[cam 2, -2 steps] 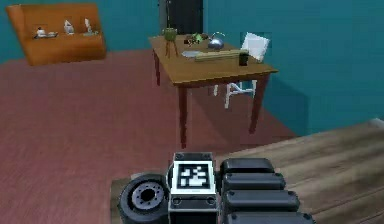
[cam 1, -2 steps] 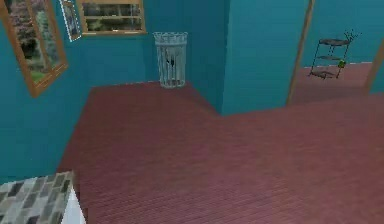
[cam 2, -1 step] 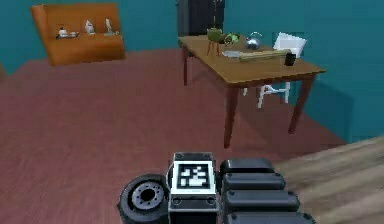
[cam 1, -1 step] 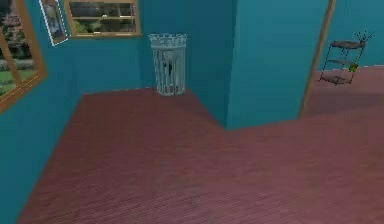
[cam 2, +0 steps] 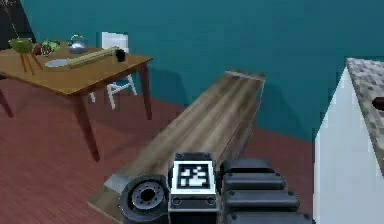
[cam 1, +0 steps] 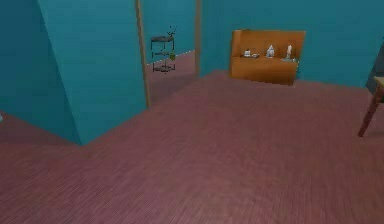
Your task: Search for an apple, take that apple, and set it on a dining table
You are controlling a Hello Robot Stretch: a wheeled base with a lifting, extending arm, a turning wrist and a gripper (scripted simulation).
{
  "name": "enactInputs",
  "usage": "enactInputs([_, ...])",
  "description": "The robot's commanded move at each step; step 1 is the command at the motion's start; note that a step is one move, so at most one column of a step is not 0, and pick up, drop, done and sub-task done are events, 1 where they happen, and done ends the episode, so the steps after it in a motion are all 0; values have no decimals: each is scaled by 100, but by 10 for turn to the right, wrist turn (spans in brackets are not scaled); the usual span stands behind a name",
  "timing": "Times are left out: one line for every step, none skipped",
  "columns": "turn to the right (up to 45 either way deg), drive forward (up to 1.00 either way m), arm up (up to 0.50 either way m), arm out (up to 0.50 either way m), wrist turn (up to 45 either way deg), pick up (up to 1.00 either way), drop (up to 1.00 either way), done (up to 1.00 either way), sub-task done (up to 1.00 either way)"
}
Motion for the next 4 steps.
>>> enactInputs([240,0,0,0,0,0,0,0,0])
enactInputs([30,0,0,0,0,0,0,0,0])
enactInputs([0,70,0,0,0,0,0,0,0])
enactInputs([150,0,0,0,0,0,0,0,0])
